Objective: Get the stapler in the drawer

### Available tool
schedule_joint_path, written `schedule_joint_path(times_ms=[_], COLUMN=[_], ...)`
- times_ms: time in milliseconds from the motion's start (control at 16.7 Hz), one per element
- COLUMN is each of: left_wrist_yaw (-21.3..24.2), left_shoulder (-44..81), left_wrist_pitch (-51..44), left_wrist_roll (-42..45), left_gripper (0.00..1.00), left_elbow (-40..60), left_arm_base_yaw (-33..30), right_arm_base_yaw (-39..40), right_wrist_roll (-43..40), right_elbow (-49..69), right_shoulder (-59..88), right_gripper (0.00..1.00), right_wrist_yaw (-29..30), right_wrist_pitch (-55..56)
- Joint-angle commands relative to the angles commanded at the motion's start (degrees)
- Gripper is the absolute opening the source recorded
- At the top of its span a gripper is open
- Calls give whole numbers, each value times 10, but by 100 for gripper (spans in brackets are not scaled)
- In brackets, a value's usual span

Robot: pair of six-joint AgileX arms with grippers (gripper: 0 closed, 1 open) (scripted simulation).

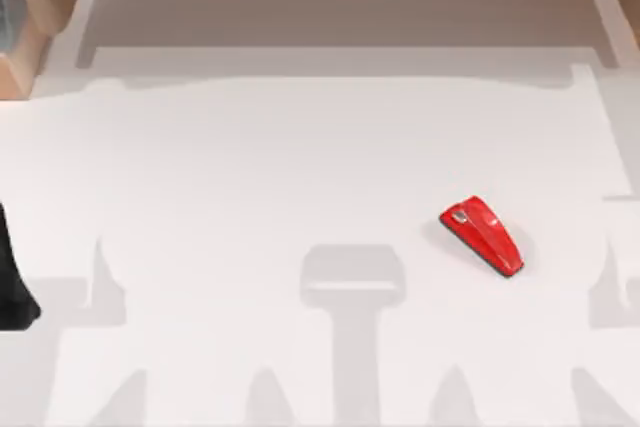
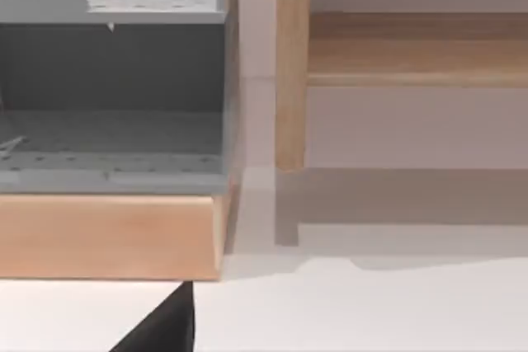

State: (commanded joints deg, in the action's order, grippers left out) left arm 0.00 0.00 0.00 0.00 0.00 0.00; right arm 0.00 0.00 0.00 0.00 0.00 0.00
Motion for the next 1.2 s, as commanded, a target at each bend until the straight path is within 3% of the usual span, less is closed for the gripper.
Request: schedule_joint_path(times_ms=[240, 480, 1200], left_wrist_yaw=[0, 0, 0], left_shoulder=[0, 0, 0], left_wrist_pitch=[0, 0, 0], left_wrist_roll=[0, 0, 0], left_gripper=[100, 100, 100], left_elbow=[0, 0, 0], left_arm_base_yaw=[0, 0, 0], right_arm_base_yaw=[5, 33, 172], right_wrist_roll=[-3, -17, -96], right_elbow=[17, 118, 618], right_shoulder=[17, 125, 834], right_gripper=[100, 100, 100], right_wrist_yaw=[0, -1, 3], right_wrist_pitch=[-12, -79, -434])
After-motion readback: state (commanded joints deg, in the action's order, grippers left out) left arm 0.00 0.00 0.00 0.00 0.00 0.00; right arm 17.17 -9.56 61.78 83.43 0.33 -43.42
